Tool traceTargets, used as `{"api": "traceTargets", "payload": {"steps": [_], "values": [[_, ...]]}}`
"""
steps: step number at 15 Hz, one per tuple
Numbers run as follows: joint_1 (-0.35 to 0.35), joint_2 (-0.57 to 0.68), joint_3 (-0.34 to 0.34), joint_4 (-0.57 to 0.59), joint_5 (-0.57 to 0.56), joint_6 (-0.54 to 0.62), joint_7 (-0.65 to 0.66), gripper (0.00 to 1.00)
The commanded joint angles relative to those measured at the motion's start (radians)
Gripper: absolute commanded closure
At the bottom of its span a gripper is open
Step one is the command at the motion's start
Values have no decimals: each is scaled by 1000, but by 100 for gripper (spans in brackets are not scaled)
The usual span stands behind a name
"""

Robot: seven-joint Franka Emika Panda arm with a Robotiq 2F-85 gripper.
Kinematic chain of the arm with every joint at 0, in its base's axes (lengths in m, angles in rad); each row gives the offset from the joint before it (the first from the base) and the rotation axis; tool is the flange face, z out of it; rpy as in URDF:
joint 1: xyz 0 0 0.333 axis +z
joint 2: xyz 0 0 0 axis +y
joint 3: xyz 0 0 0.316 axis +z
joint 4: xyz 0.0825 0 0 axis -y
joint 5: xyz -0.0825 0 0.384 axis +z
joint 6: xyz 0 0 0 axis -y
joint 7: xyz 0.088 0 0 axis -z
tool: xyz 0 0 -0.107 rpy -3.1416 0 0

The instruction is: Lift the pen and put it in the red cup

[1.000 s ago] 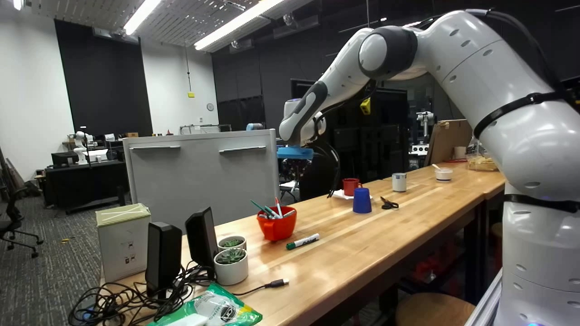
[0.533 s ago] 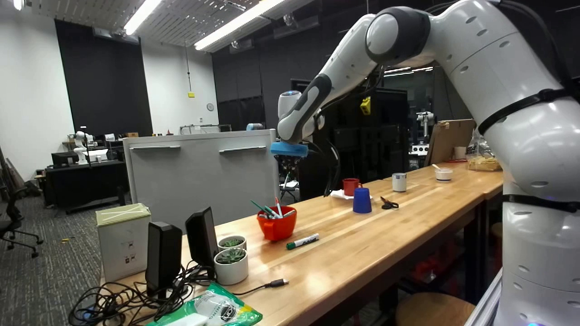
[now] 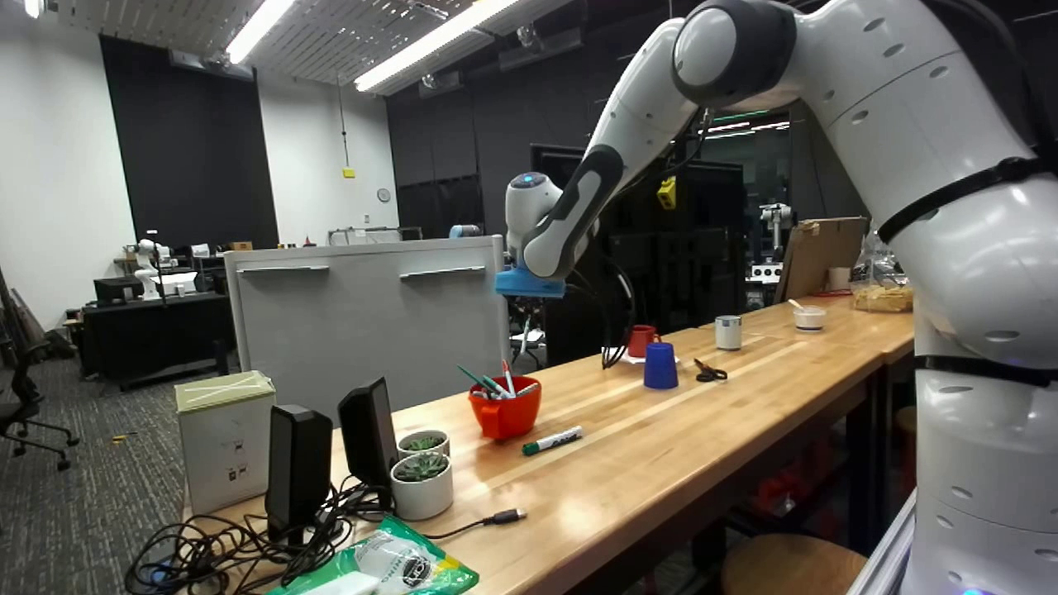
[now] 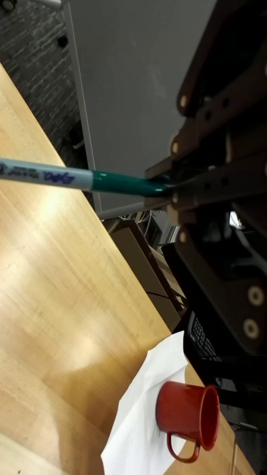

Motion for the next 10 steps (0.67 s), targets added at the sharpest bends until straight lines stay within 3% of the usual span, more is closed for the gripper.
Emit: {"api": "traceTargets", "payload": {"steps": [1,5,10], "values": [[45,-60,-44,-74,-126,19,102,97],[94,-78,-92,-105,-260,22,203,97],[127,-108,-101,-151,-360,15,286,97]]}}
